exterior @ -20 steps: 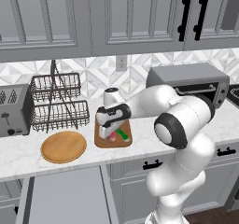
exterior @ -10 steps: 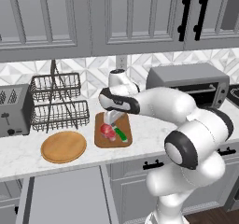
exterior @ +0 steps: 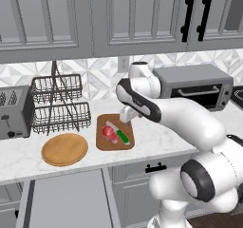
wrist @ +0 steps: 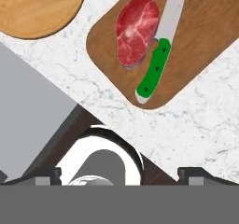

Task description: Pick up the knife from the drawer and place it on the cutting board. Then place the meat from the plate to the cutting board.

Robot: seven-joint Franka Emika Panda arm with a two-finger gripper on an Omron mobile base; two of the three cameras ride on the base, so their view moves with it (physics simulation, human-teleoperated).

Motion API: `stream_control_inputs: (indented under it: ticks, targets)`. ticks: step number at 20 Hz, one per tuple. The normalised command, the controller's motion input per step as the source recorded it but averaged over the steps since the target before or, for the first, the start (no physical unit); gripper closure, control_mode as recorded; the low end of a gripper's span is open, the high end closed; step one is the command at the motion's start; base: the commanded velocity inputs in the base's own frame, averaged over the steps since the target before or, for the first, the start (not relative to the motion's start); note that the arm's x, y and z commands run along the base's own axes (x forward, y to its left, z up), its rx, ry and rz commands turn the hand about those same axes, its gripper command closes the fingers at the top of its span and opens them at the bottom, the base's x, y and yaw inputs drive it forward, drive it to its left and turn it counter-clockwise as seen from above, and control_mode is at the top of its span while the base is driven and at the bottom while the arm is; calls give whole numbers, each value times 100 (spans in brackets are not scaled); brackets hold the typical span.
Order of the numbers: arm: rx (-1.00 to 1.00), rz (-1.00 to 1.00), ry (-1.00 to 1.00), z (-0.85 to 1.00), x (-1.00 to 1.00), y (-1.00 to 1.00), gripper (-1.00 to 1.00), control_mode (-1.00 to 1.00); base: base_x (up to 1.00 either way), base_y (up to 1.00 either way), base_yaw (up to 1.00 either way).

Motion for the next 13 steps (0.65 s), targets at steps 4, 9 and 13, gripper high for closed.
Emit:
stream_control_inputs:
  ticks: [4,9,13]
  targets:
    - [8,-4,0,18,-85,-47,-100,-100,0,0,0]
    - [7,-2,-1,35,-79,-41,-100,-100,0,0,0]
    - [13,0,-4,14,-39,-28,-100,-100,0,0,0]
